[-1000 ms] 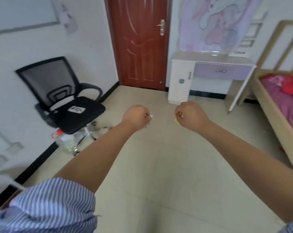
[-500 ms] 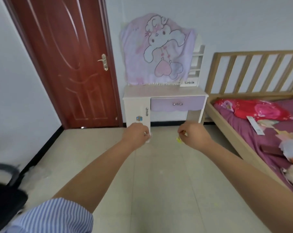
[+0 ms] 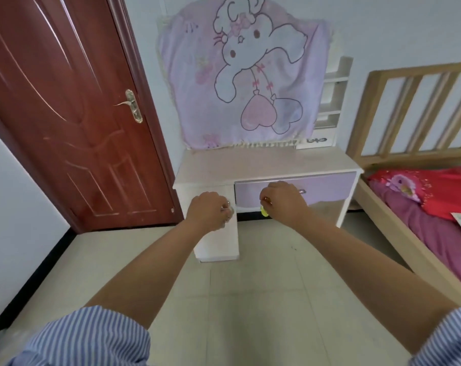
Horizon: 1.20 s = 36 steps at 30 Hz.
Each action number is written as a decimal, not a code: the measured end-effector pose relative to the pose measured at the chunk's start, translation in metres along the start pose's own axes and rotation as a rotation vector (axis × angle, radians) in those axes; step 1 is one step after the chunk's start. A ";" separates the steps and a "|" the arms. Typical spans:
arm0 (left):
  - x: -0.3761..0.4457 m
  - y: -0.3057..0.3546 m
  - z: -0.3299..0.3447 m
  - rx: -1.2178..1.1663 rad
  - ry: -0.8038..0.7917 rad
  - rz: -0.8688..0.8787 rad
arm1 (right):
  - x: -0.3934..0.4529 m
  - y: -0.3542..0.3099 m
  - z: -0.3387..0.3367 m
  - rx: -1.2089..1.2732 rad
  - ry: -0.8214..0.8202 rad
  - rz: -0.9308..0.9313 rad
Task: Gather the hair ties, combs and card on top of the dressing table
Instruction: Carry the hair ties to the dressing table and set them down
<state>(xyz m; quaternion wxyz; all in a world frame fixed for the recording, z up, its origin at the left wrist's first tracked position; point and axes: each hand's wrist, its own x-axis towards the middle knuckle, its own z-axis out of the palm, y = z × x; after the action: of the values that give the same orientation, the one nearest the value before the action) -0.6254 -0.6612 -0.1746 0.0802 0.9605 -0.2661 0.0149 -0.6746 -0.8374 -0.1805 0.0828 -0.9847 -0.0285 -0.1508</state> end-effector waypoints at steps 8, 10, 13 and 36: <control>0.191 -0.119 0.027 0.041 0.004 -0.094 | 0.213 0.035 0.103 0.004 -0.133 -0.091; 0.245 -0.154 0.042 0.041 -0.003 -0.103 | 0.269 0.048 0.136 0.000 -0.157 -0.088; 0.325 -0.207 0.066 0.000 -0.051 -0.124 | 0.350 0.065 0.185 0.023 -0.214 -0.043; 0.650 -0.340 0.251 -0.038 -0.110 -0.350 | 0.651 0.168 0.448 0.298 -0.245 0.037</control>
<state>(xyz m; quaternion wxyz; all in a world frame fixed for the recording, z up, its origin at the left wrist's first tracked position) 0.1030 -0.7452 -0.4260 0.0852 0.9898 -0.0992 -0.0570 0.0904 -0.9053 -0.4310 0.2265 -0.9728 -0.0421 -0.0222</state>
